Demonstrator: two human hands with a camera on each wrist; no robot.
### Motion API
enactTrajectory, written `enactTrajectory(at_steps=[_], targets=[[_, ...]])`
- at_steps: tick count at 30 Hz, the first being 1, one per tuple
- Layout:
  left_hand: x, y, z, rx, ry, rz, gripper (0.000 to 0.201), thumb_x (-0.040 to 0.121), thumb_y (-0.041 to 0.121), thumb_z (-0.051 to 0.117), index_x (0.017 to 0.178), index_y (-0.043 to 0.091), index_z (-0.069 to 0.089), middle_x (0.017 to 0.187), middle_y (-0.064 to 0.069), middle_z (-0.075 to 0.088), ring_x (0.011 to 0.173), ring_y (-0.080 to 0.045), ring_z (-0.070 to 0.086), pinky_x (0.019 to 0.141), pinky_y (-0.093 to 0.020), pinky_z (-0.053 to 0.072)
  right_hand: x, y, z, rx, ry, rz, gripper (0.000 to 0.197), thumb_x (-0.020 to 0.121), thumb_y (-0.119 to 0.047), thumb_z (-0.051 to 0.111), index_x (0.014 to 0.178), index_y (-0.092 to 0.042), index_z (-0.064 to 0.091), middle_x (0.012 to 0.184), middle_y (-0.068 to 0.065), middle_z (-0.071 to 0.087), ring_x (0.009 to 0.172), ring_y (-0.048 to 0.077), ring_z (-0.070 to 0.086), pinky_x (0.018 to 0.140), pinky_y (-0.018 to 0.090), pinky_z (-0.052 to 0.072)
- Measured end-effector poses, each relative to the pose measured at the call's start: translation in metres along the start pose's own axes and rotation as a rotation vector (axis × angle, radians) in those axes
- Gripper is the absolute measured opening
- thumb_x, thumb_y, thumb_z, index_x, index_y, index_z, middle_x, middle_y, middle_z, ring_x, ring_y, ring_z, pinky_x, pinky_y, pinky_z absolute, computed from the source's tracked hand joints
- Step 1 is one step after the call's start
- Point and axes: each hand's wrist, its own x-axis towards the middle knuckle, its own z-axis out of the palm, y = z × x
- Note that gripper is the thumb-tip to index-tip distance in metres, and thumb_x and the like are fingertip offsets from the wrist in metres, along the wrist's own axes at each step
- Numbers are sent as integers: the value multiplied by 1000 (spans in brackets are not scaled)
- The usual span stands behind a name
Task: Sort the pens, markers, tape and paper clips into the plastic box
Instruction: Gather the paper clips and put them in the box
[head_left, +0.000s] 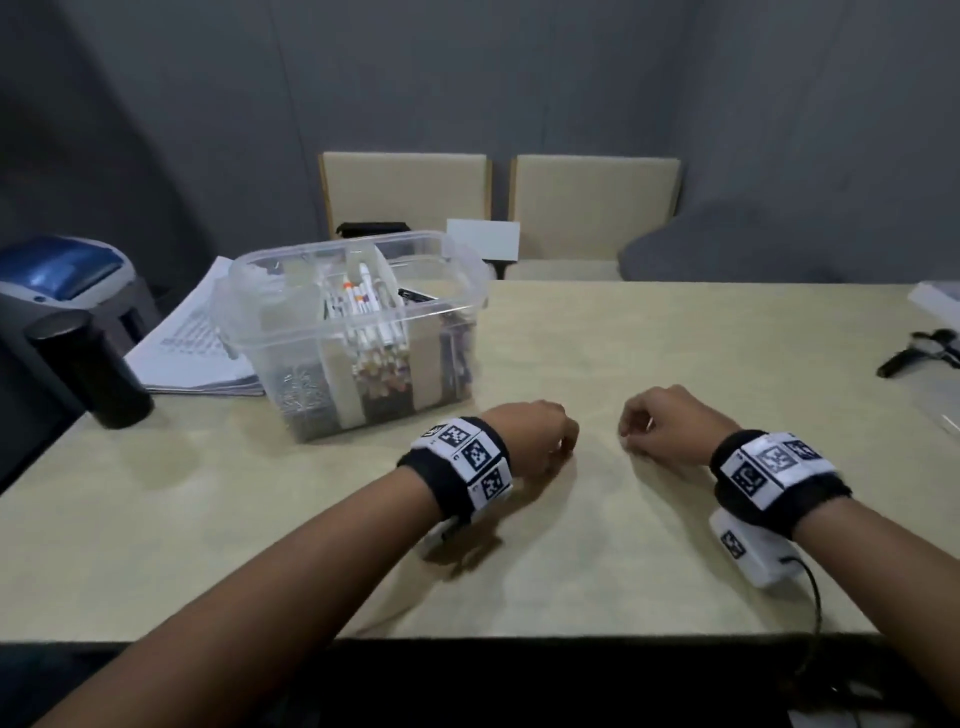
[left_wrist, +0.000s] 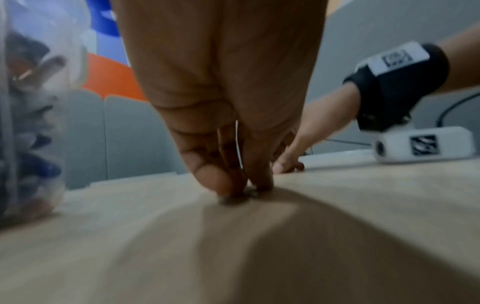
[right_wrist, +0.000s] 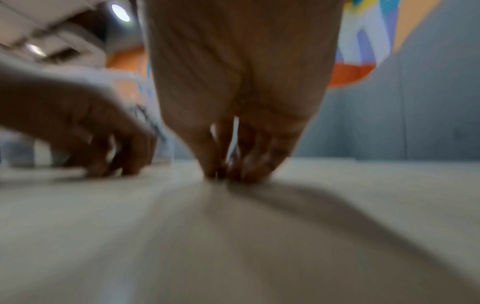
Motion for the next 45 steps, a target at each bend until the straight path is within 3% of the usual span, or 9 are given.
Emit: enactTrajectory(at_steps=[4,10,21,26,30,33,36,41,45], targets=[[9,-1,3,-22,7,-64,19,83,7,62,99,15,70,103,-10,67,94,-30,63,76,-32,52,-3,0,17,76,62,-19,14,79,-16,58,76,-26,67,78,-9,66,74,10,62,73,34,56],[6,-5,3,-121,31,-215,14,81,23,75,90,13,74,89,-9,70,81,-27,66,71,-31,55,0,-15,23,79,44,-51,13,84,-15,55,83,-23,66,83,-6,62,79,14,61,71,31,53],[-5,8,4,192,-72,-136,20,93,14,49,100,0,61,101,-17,62,86,-36,63,70,-38,51,-5,-27,26,72,27,-66,12,86,-16,56,82,-25,63,83,-6,58,83,17,61,75,36,54],[-57,-32,-68,-40,453,-199,13,91,15,50,85,9,59,83,-10,65,77,-29,60,68,-35,48,-4,-24,31,60,34,-92,10,88,-18,57,87,-24,65,92,-4,62,82,14,61,72,32,55],[-119,-96,-128,7,864,-507,12,86,19,55,81,12,64,79,-9,66,75,-31,59,70,-38,49,-3,-25,36,64,35,-138,12,86,-21,55,82,-29,63,87,-9,62,79,10,61,70,32,55],[-143,-139,-128,42,653,-788,15,82,20,56,77,14,69,81,-10,69,78,-32,62,72,-35,50,-1,-24,40,60,52,-157,16,85,-20,51,79,-31,61,85,-13,61,75,6,60,67,30,54],[-144,-158,-110,-14,359,-780,34,90,27,56,64,7,63,64,-7,60,71,-26,57,62,-30,41,-2,-30,40,67,60,-180,16,86,-22,50,80,-33,61,85,-15,60,75,4,59,68,29,54],[-142,-155,-86,-95,609,-838,61,94,50,46,61,2,64,60,-13,63,61,-29,58,57,-33,42,-6,-31,23,158,133,-179,11,89,-22,54,88,-29,63,86,-14,60,76,3,58,63,23,48],[-135,-148,-78,85,594,-805,81,94,63,27,42,10,60,51,-7,60,57,-27,56,59,-33,40,-8,-16,13,220,191,-137,12,88,-22,55,91,-26,65,87,-11,62,78,9,60,70,29,53]])
